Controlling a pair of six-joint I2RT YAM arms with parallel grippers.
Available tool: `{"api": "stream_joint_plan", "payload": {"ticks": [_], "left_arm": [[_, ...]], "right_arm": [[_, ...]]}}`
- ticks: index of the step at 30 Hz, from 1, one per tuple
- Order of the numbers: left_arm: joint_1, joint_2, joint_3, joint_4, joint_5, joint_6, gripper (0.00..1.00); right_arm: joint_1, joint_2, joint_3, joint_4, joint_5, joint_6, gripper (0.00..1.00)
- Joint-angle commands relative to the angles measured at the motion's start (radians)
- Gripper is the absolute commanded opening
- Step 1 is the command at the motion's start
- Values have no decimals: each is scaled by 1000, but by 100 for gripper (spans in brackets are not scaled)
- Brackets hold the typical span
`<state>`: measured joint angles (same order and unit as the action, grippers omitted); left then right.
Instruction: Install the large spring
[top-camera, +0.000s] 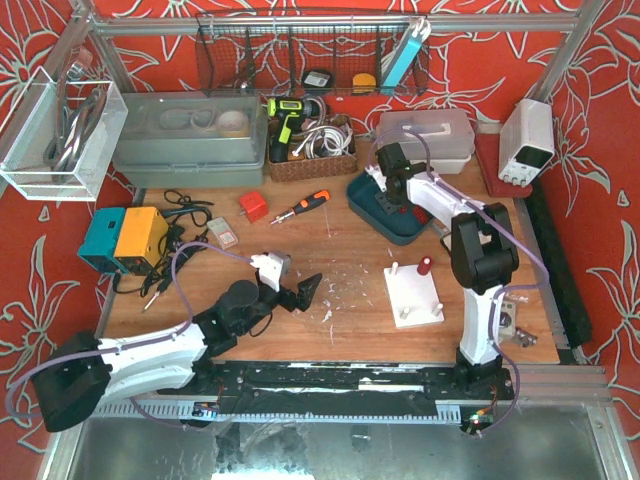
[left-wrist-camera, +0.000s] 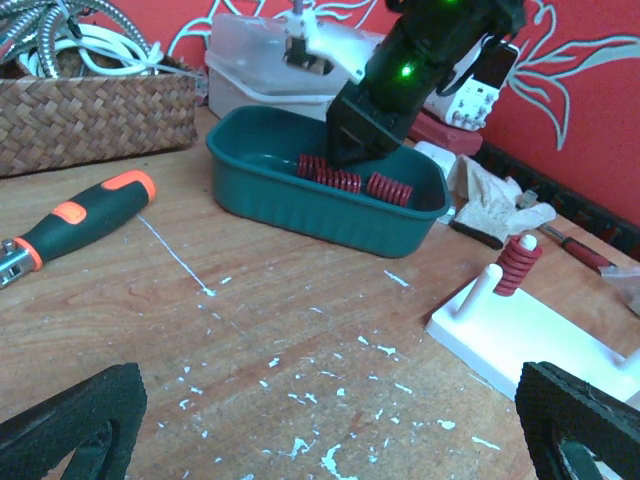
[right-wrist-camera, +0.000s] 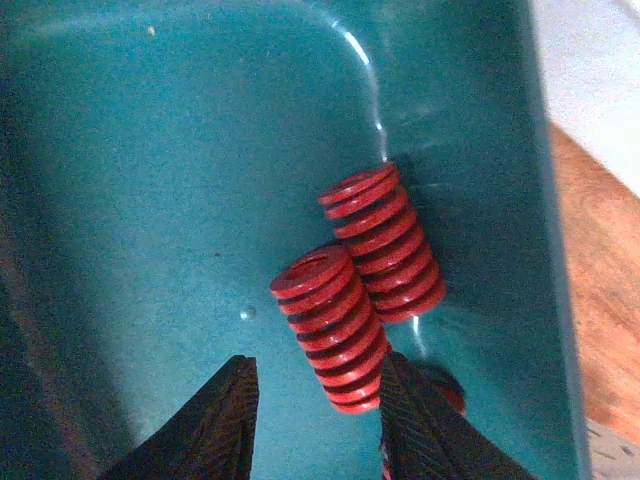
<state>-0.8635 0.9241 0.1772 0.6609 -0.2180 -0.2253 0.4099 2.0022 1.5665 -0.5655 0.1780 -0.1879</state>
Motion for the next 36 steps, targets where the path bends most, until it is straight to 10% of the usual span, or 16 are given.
{"api": "stream_joint_plan", "payload": {"ticks": [1, 36], "left_arm": [[0, -33, -26, 33, -10, -3, 100], [0, -49, -23, 23, -20, 3, 100]], "right_arm": [[-8, 58, 72, -90, -10, -79, 38], [-48, 328, 316, -268, -29, -51, 38]]}}
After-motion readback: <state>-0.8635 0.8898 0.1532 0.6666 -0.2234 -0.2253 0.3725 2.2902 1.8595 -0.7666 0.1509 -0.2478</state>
